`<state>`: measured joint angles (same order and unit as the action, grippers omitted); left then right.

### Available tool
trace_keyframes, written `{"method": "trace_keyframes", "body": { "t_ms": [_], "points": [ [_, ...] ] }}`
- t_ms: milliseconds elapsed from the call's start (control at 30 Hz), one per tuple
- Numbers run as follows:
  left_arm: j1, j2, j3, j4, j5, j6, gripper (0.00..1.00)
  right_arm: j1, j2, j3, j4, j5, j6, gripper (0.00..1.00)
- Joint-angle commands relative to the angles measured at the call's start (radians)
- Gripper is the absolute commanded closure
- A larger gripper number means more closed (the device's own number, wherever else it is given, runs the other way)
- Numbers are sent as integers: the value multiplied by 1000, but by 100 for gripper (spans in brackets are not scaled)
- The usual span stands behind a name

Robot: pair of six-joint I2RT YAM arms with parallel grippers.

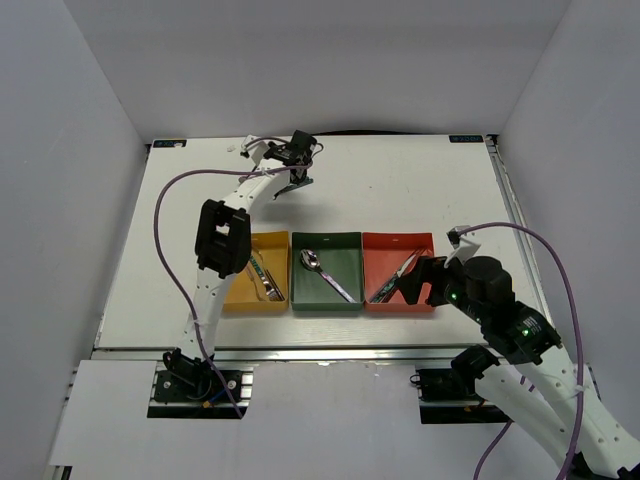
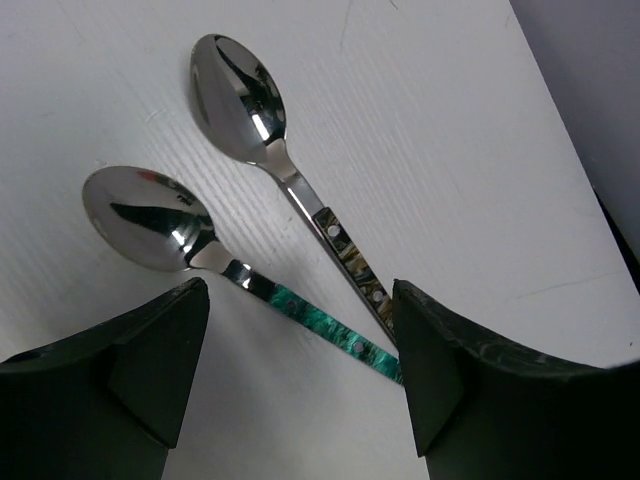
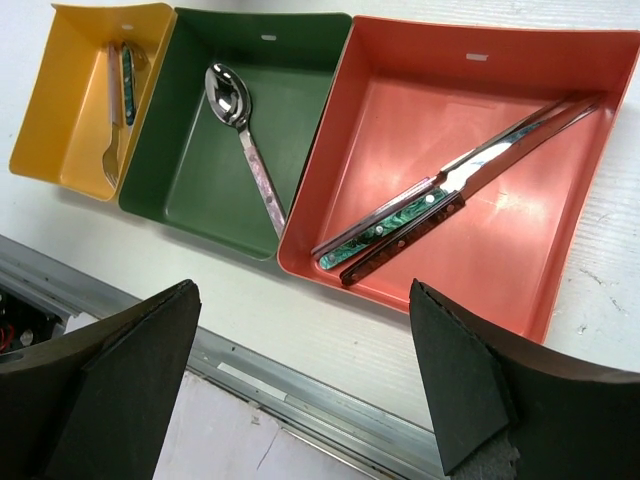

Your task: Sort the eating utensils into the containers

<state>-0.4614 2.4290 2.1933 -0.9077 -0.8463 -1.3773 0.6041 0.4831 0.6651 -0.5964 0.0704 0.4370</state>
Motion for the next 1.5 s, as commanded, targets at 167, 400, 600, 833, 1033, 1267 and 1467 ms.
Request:
{"method": "trace_keyframes", "body": {
  "t_ms": [167, 400, 600, 833, 1033, 1267, 1467],
  "points": [
    [15, 62, 34, 21, 64, -61, 25, 0, -35, -13, 33, -35, -6, 11],
    [17, 53, -20, 27, 43, -57, 26, 0, -34, -28, 56, -53, -18, 11],
    [17, 88, -3, 0, 38, -37, 36, 0, -37, -41, 73, -60, -27, 11],
    [21, 146, 54, -19, 42, 7, 36, 0, -35, -47, 83, -61, -34, 11],
    [36, 168, 43, -17, 42, 66, 49, 0, -52, -52, 93, -90, -35, 11],
    [47, 142, -85, 9, 61, 109, 66, 0, -83, -55, 101, -92, -40, 11],
    [52, 70, -234, 49, 66, 80, 66, 0, -92, -53, 99, -100, -44, 11]
  ]
}}
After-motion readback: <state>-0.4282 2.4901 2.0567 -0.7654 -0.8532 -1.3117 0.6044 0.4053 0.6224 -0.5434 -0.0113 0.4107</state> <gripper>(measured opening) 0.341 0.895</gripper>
